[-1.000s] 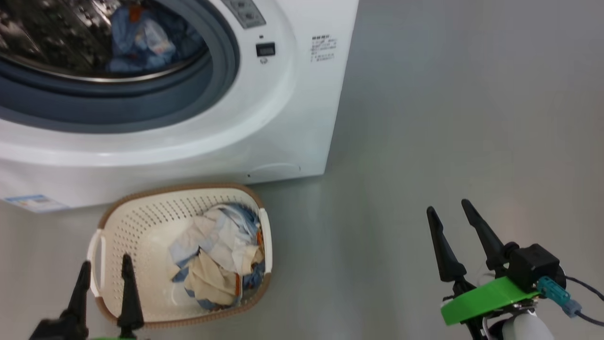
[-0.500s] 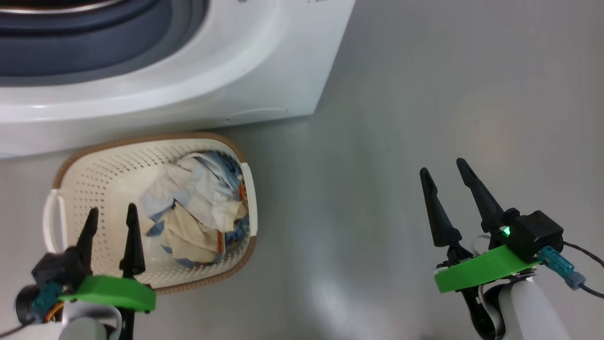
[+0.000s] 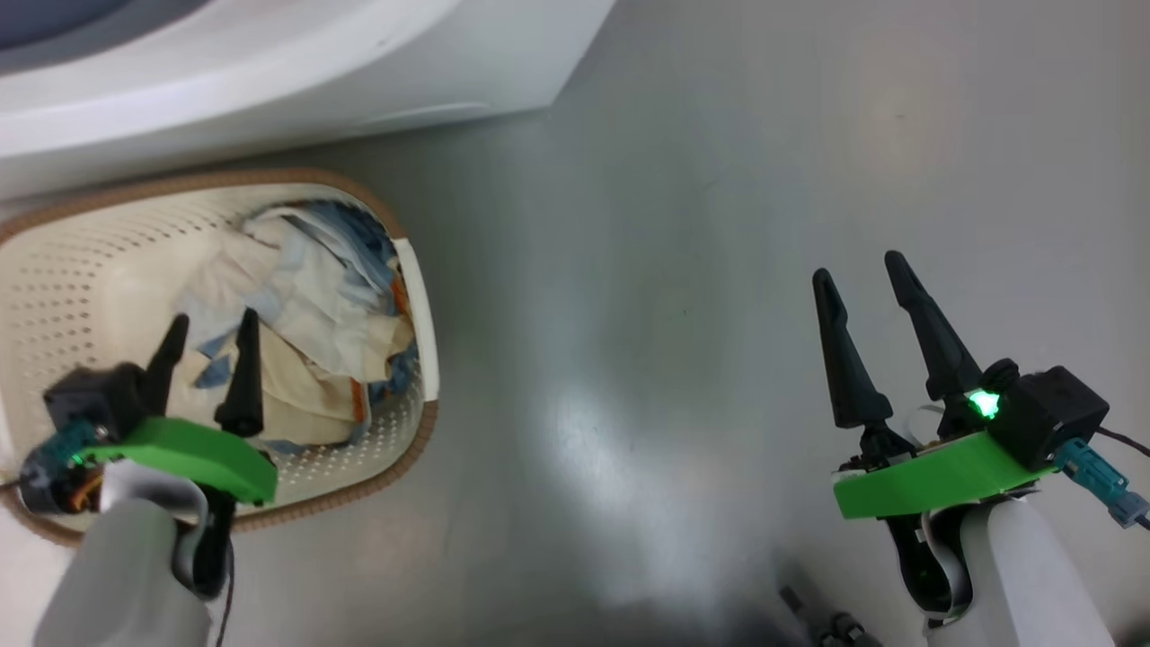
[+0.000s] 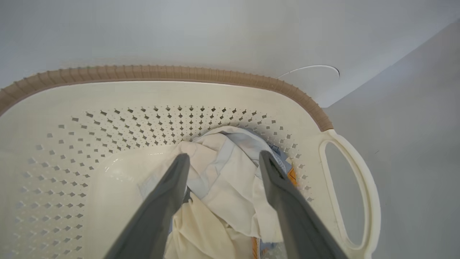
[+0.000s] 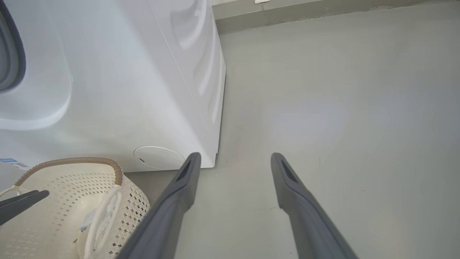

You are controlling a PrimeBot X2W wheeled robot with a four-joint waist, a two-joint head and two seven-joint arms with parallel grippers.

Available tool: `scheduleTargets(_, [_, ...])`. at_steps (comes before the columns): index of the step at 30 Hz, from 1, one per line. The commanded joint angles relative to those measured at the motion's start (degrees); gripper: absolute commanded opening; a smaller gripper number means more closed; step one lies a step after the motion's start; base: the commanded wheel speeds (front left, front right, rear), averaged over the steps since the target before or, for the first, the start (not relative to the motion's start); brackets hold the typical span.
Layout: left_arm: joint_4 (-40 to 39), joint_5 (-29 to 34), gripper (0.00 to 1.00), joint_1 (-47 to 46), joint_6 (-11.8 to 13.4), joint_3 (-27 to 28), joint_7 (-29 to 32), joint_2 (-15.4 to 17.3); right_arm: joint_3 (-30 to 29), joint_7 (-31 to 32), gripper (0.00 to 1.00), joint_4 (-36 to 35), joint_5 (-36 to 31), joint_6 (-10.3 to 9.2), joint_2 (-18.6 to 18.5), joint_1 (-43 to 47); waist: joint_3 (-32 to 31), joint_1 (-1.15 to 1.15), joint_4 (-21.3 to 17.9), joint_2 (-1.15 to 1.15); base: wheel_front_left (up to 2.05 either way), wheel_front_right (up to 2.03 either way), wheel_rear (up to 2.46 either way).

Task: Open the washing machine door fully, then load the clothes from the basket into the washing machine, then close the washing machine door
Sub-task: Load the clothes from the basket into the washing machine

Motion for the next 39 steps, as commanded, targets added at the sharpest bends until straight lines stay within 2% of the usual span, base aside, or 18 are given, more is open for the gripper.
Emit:
scheduleTargets(1, [0.58, -1.94, 1.0, -0.66, -0.14, 0.17, -0.29, 2.67, 1.58, -0.28, 1.0, -1.44, 0.59, 0.09, 0.05, 0.56, 4.09, 0.0, -2.25, 0.0, 0.0, 0.0, 0.0])
scheduleTargets(11, [6.16, -13.84, 1.0, -7.36, -0.15, -11.59, 0.29, 7.9, 1.83, -0.28, 1.0, -2.19, 1.68, 0.09, 0.05, -0.67, 8.1, 0.0, -3.55, 0.0, 0.0, 0.0, 0.0])
scheduleTargets(16, [8.32, -20.5, 1.0, -9.7, -0.15, -16.37, 4.45, 9.5, 2.25, -0.28, 1.0, -2.22, 2.45, 0.09, 0.05, -1.05, 9.55, 0.0, -4.31, 0.0, 0.0, 0.0, 0.0])
scheduleTargets(24, [7.85, -30.36, 1.0, -13.09, -0.15, -21.59, 11.15, 12.21, 2.57, -0.28, 1.0, -2.35, 3.47, 0.09, 0.05, -1.2, 11.87, 0.0, -5.37, 0.0, 0.0, 0.0, 0.0])
scheduleTargets(32, [6.23, -37.07, 1.0, -15.34, -0.15, -26.43, 17.05, 14.52, 2.98, -0.28, 1.0, -2.34, 4.17, 0.09, 0.05, -1.5, 13.13, 0.0, -5.71, 0.0, 0.0, 0.0, 0.0])
scheduleTargets(39, [5.95, -41.63, 1.0, -17.71, -0.15, -28.57, 20.2, 16.02, 3.15, -0.28, 1.0, -2.41, 4.59, 0.09, 0.05, -1.66, 13.74, 0.0, -6.16, 0.0, 0.0, 0.0, 0.0])
